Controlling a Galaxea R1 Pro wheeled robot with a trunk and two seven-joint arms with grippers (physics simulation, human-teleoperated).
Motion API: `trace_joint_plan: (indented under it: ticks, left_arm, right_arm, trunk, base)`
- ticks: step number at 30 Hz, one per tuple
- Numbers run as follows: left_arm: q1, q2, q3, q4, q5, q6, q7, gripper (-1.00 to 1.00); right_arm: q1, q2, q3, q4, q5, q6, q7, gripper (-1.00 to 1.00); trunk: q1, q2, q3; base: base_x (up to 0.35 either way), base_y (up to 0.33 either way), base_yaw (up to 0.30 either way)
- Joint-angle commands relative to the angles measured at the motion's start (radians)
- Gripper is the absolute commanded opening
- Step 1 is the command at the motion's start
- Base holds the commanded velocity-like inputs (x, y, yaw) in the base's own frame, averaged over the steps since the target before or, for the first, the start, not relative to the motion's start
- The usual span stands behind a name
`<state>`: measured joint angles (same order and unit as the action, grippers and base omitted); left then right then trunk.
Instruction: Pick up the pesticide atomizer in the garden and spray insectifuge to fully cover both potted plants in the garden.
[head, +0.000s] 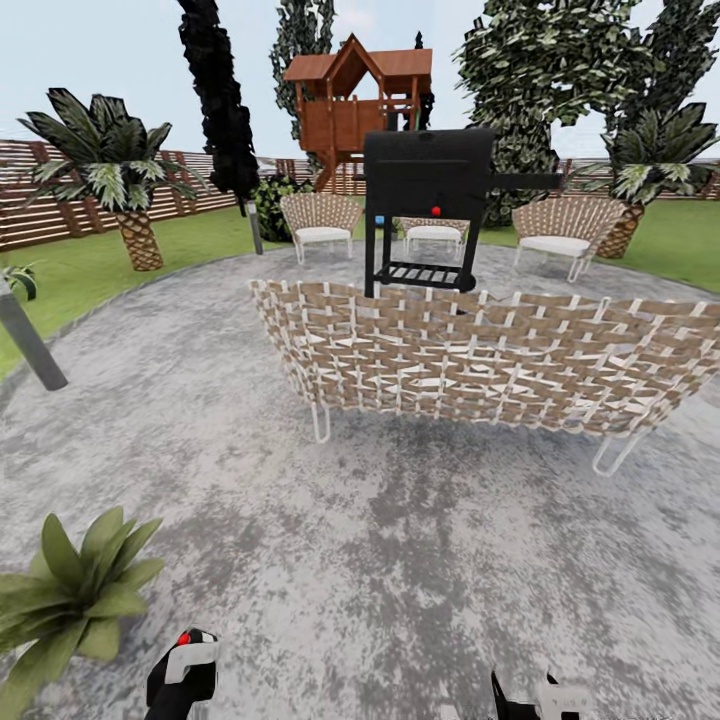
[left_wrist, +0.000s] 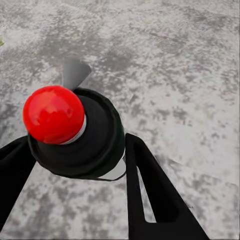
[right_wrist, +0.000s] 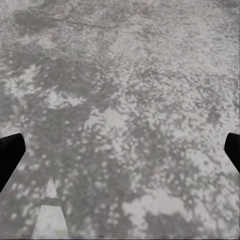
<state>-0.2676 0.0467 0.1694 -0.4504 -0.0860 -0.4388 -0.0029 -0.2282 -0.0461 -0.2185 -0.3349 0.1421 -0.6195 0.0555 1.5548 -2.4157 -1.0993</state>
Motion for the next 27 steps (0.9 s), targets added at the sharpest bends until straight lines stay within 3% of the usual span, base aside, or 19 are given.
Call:
trace_joint_plan:
  ticks: [1, 13, 22, 27]
  left_arm:
    - [-0.001, -0.001, 0.005, 0.001, -0.009, -0.004, 0.000, -1.00]
    - [-0.001, -0.001, 0.005, 0.001, -0.009, -0.004, 0.000, -1.00]
    - [-0.001, -0.001, 0.006, 0.001, -0.005, -0.005, 0.000, -1.00]
    - [-0.001, -0.001, 0.008, 0.001, -0.002, -0.005, 0.000, -1.00]
  right_arm:
    - [0.000, 0.001, -0.009, 0.000, 0.007, -0.003, 0.006, 1.00]
    - [0.000, 0.000, -0.008, 0.000, 0.008, -0.003, 0.006, 1.00]
    - [0.000, 0.000, -0.009, 0.000, 0.008, -0.003, 0.007, 1.00]
    - [0.000, 0.000, -0.009, 0.000, 0.008, -0.003, 0.007, 1.00]
  trunk:
    - [-0.001, 0.000, -0.001]
    - [-0.001, 0.000, -0.001]
    - [-0.001, 0.000, -0.001]
    - [-0.001, 0.000, -0.001]
  base:
    - [-0.310, -0.085, 0.278]
    - [-0.328, 0.011, 0.278]
    - [-0.285, 0.198, 0.278]
    - [-0.092, 0.282, 0.278]
